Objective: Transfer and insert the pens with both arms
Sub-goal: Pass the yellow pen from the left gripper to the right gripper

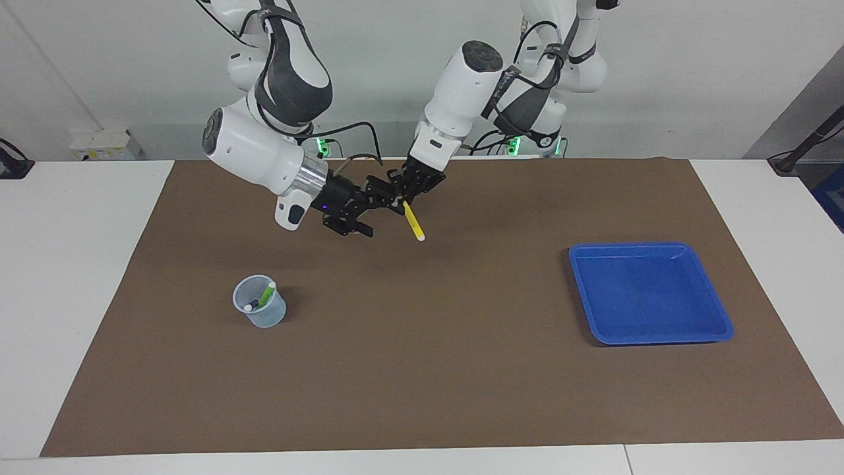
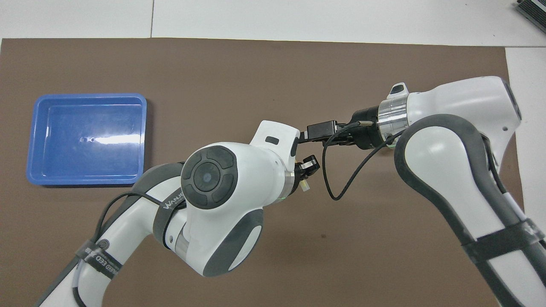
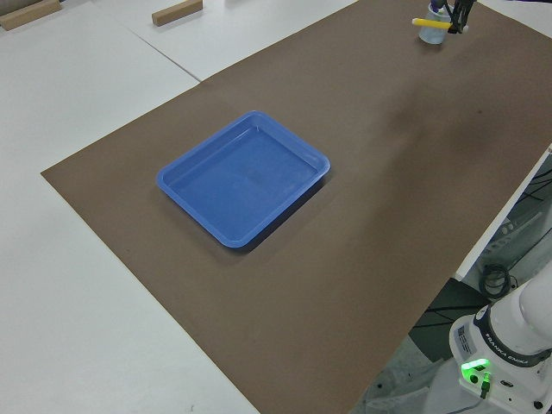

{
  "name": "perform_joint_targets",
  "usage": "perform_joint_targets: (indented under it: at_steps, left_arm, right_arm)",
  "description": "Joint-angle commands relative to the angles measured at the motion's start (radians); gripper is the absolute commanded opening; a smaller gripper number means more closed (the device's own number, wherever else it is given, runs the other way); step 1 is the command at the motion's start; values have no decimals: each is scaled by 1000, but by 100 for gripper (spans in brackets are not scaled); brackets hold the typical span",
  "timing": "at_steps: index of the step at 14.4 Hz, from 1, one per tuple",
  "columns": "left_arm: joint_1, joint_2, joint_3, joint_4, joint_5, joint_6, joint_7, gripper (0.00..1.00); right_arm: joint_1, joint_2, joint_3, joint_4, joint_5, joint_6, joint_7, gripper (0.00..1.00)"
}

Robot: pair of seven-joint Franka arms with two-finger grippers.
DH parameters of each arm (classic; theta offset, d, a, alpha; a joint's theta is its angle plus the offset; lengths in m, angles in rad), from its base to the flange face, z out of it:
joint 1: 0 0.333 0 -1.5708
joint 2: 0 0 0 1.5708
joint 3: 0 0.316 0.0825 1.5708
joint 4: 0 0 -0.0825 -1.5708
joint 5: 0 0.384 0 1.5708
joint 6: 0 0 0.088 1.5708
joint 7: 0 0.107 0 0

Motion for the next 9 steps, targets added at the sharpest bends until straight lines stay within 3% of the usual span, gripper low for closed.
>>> perform_joint_targets:
  at_steps: [1,6,7,9]
  left_arm:
    - [-48,-1,15,-14,-18,92,-50,0]
    - [-89,14,15,-13,-18,211,-108,0]
    - [-91,17,15,-13,-18,226,-111,0]
    - [-96,19,15,-13,-16,254,-124,0]
  right_arm:
    - [-13,-29,5,-39,18,14,-79,86]
    - [-3,-31,5,-47,8,40,-91,71]
    - [-1,-31,5,-47,8,42,-97,65]
    - [-1,-31,5,-47,3,38,-97,40]
